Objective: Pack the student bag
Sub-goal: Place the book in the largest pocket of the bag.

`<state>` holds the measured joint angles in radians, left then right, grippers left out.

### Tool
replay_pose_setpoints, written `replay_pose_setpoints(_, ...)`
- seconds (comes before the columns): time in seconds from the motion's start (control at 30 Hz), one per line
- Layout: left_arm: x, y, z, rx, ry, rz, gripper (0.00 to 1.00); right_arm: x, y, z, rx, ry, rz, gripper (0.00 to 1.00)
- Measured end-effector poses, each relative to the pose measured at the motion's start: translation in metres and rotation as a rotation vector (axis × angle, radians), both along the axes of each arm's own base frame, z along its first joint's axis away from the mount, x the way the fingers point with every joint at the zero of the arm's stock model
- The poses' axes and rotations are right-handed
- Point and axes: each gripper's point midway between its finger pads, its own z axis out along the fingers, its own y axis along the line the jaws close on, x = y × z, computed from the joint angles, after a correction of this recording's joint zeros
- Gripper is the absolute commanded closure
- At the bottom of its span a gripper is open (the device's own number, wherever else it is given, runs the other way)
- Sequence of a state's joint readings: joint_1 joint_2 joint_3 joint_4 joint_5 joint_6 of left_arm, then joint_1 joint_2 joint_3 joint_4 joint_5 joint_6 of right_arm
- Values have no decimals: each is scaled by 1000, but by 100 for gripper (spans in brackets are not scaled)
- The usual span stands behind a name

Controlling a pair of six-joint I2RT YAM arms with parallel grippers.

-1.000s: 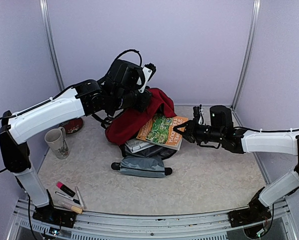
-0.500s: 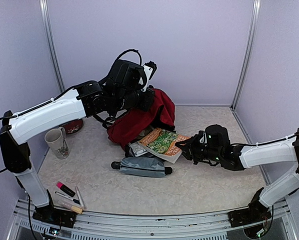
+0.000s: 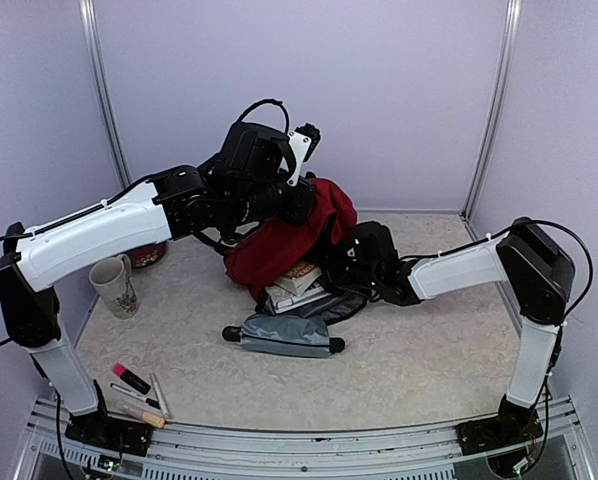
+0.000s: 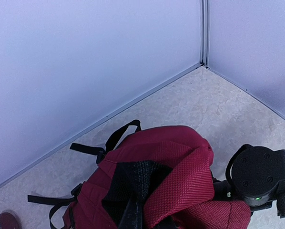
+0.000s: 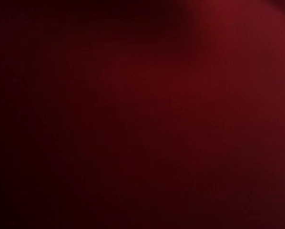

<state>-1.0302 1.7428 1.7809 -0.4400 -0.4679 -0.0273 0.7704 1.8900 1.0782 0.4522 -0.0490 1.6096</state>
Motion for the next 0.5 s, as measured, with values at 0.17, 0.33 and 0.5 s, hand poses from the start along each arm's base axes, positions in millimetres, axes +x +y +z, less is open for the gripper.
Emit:
replay_pose_setpoints(0.17,16,21,-3,-39,20,25,100,-14,9,-8,-71,-53,135,0)
replay_pose_setpoints(0.33,26,36,-2,-72,30,38,100,-43,6,-6,-206,-180,322,0)
replay_pose_setpoints(0.5,28,36,-5,-87,38,37,100,-79,5,28,-426,-410,489,5)
